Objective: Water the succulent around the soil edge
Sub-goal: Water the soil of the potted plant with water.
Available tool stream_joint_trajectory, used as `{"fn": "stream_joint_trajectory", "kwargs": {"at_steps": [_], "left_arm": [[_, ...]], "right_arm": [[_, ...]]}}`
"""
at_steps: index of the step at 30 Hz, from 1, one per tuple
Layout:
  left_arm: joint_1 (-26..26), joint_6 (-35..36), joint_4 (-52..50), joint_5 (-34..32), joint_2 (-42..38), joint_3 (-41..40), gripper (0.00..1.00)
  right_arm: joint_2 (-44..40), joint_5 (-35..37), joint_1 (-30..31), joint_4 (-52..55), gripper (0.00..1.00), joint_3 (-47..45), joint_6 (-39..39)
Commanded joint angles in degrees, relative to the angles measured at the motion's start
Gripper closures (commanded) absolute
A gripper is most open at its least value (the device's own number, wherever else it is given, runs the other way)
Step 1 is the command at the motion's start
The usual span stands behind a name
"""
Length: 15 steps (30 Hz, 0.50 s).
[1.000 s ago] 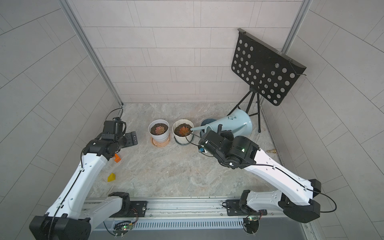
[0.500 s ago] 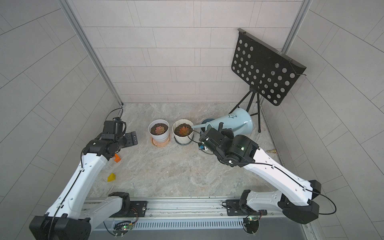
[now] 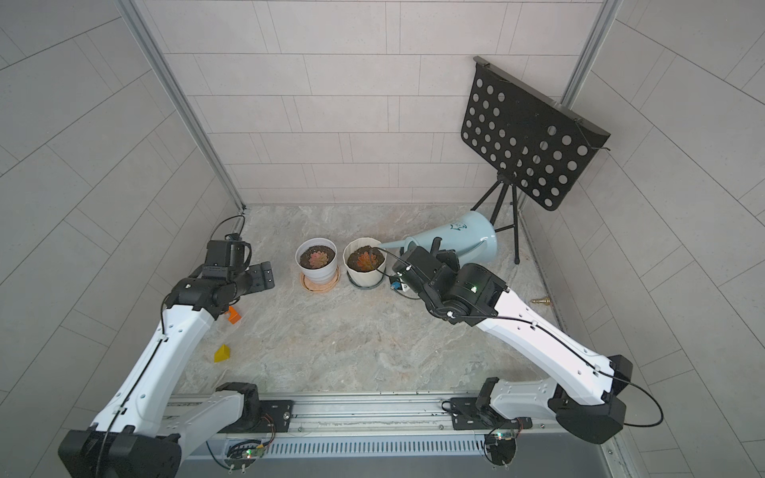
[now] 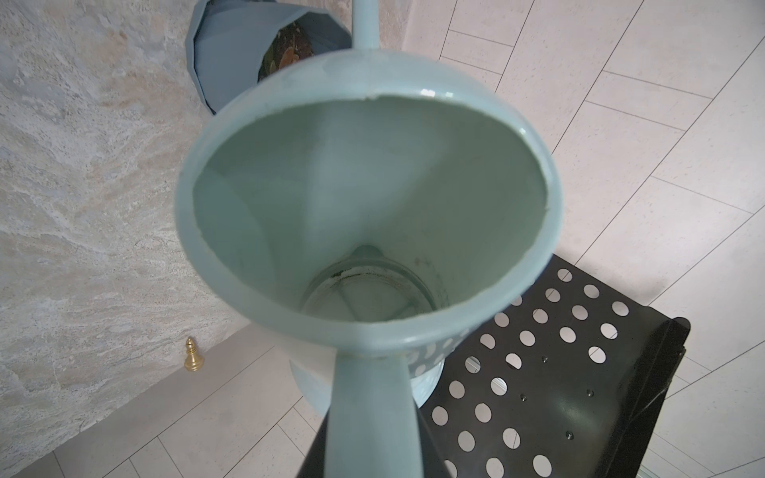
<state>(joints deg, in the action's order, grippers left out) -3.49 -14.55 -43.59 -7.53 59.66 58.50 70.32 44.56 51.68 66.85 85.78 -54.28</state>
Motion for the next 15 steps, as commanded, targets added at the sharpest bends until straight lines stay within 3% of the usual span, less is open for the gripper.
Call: {"fn": "stream_joint_trajectory", "kwargs": {"at_steps": [1, 15], "left_arm": [[0.49, 0.04, -0.35, -0.26, -0.99, 0.74, 0.07], [0.53, -0.03, -0.34, -0.29, -1.1, 0.74, 0.07]], "right_arm": [[0.14, 1.62, -0.34, -2.66, 1.0, 0.51, -1.08], [2.68, 0.14, -1.75, -5.75, 1.0, 1.89, -2.77]]}}
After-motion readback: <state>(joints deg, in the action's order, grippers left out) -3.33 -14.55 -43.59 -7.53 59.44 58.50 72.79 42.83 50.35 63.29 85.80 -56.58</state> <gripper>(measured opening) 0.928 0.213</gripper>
